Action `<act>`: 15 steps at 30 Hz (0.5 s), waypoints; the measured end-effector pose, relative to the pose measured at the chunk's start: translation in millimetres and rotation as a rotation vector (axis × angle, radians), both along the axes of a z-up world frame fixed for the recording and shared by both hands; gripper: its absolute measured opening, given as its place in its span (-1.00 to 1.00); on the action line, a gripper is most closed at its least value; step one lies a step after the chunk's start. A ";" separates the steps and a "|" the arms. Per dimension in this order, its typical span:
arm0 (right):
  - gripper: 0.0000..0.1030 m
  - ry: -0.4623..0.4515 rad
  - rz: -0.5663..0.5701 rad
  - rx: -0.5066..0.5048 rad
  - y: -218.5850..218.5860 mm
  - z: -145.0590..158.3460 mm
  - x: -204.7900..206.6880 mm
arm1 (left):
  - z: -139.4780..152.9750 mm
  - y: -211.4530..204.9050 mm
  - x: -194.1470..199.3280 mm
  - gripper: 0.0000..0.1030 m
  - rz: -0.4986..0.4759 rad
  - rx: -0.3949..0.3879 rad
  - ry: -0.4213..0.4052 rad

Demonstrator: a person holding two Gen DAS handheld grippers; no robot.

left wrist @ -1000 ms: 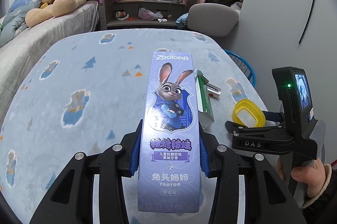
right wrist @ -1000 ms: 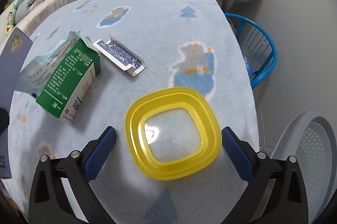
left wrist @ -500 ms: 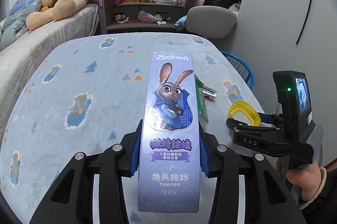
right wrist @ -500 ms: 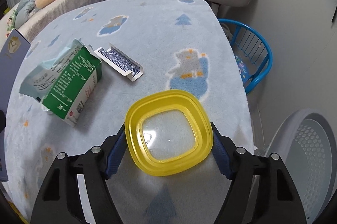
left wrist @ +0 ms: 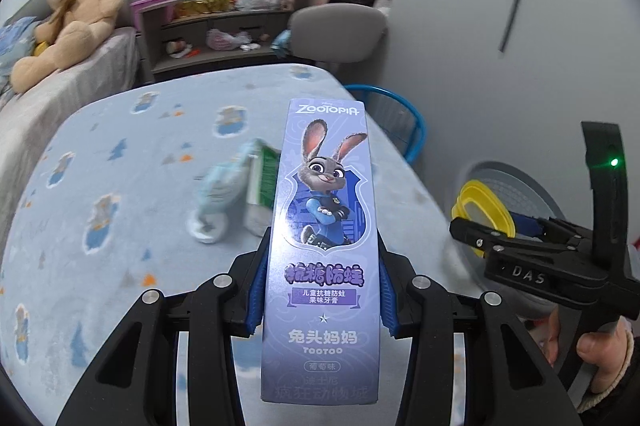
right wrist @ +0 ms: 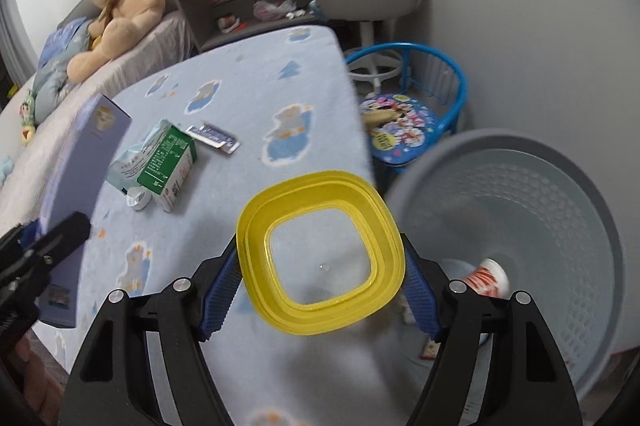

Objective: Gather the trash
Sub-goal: 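Carry the toothpaste box with the left tool while the right tool carries the yellow lid over the basket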

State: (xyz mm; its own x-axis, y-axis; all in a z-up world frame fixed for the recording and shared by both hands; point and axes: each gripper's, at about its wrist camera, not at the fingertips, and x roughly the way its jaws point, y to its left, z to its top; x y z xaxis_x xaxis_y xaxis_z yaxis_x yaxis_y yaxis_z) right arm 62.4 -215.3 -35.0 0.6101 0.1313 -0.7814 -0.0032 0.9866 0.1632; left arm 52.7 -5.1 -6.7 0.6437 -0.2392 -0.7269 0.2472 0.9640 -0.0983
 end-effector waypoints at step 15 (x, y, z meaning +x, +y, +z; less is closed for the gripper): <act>0.40 -0.041 -0.285 -0.036 -145.9 16.2 -72.0 | -11.0 -143.8 -9.1 -0.16 -0.284 0.021 0.069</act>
